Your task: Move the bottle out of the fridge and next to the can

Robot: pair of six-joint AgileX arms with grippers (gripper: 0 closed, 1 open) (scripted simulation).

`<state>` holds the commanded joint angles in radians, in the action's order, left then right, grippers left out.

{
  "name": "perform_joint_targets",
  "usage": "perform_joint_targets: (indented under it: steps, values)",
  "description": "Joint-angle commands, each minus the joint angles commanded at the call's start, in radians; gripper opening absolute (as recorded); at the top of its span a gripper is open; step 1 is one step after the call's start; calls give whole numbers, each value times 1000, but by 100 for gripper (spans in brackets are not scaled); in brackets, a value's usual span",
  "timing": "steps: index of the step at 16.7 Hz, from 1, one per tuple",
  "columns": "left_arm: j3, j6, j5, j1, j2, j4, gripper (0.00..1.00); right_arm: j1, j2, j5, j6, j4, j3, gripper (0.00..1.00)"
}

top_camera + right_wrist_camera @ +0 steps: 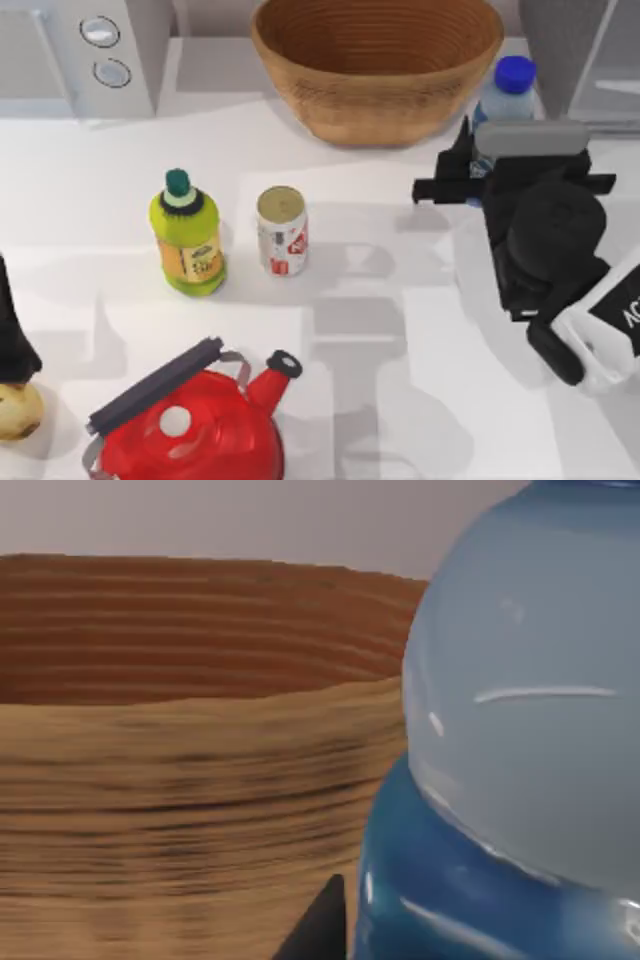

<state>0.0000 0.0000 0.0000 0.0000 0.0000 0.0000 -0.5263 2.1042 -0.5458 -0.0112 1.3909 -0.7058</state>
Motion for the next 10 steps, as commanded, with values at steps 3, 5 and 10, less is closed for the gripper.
perform_joint_targets:
  steps: [3,5,10]
  values:
    - [0,0,0,0,0,0,100,-153,22,-153,0,41,13,0]
    - [0,0,0,0,0,0,100,-202,25,-201,0,52,20,0]
    - [0,0,0,0,0,0,100,-207,23,-206,2,52,17,0]
